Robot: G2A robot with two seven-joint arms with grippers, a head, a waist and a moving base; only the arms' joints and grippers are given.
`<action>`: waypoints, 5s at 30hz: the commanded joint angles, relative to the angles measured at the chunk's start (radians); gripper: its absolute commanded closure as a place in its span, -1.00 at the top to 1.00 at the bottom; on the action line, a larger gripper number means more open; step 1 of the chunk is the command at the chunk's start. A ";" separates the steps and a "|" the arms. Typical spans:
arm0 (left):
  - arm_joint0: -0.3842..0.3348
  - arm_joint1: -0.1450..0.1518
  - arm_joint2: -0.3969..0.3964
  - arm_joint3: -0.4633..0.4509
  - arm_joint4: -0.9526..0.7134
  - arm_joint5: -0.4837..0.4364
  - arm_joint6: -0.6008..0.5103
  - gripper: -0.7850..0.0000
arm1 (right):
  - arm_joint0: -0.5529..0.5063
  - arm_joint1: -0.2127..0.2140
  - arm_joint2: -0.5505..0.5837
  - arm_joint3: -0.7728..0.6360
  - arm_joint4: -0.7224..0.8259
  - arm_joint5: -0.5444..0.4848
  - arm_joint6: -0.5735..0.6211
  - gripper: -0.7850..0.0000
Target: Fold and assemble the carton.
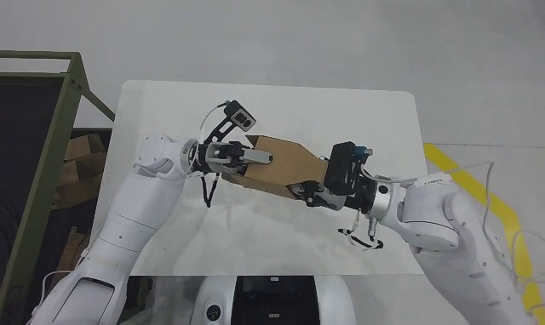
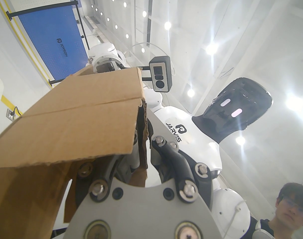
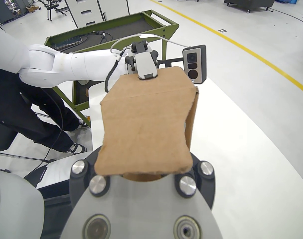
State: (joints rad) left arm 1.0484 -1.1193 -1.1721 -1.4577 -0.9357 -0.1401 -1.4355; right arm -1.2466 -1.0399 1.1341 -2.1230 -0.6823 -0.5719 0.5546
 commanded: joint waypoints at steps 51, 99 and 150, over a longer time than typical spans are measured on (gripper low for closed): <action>0.011 -0.005 -0.027 -0.011 0.019 0.022 0.004 -1.00 | -0.158 0.033 0.186 -0.072 0.041 -0.060 -0.019 -0.25; 0.008 -0.009 -0.055 -0.016 0.057 -0.046 0.035 -1.00 | -0.191 0.040 0.279 -0.036 0.100 0.015 -0.044 -0.11; 0.028 -0.005 -0.068 -0.065 0.195 -0.232 0.103 -1.00 | -0.100 0.034 0.204 0.076 0.483 0.268 0.156 1.00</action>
State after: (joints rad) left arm 1.0765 -1.1244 -1.2404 -1.5241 -0.7386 -0.3723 -1.3318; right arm -1.3502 -1.0058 1.3438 -2.0547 -0.2079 -0.3008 0.7063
